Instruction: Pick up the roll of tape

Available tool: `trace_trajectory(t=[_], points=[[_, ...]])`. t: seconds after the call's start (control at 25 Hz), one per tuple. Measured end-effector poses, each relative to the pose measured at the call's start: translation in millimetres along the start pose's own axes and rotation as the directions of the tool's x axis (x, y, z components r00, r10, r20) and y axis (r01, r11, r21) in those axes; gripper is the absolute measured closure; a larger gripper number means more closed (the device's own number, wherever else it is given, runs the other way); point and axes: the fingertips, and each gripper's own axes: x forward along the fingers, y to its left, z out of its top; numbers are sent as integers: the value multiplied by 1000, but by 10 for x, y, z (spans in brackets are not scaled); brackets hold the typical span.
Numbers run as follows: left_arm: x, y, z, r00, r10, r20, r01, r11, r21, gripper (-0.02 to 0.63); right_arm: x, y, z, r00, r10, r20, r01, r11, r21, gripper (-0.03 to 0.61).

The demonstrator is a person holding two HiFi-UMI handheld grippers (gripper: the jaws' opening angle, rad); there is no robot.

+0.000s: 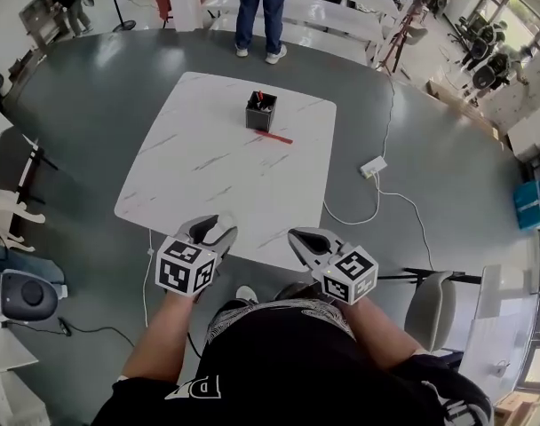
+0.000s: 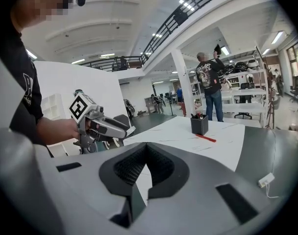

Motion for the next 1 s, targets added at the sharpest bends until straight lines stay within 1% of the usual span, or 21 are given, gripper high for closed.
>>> trace_trajectory(t=[0.16,0.32,0.48,0.76,1.0], points=[[-91,-188,48,999,17,52,-16,1000,-12,413,-42,-49,57,999,37,5,-37,999,-31,575],[-85,-507,88,996,21,88,-18,999,-37,413,-229,-149,89,998,70,7,-70,997,-41,575],[0,-820,121,993,46,105,-40,997,-59,413,-504,-266,89,995,98,9,-97,994,-50,575],[104,-1368,151,989,89,120,-82,995,-64,411,-971,-399,-7,988,151,22,-149,987,-60,575],[185,-1789,119,987,106,121,-99,993,-65,412,-1356,-504,-117,985,169,29,-167,984,-56,575]])
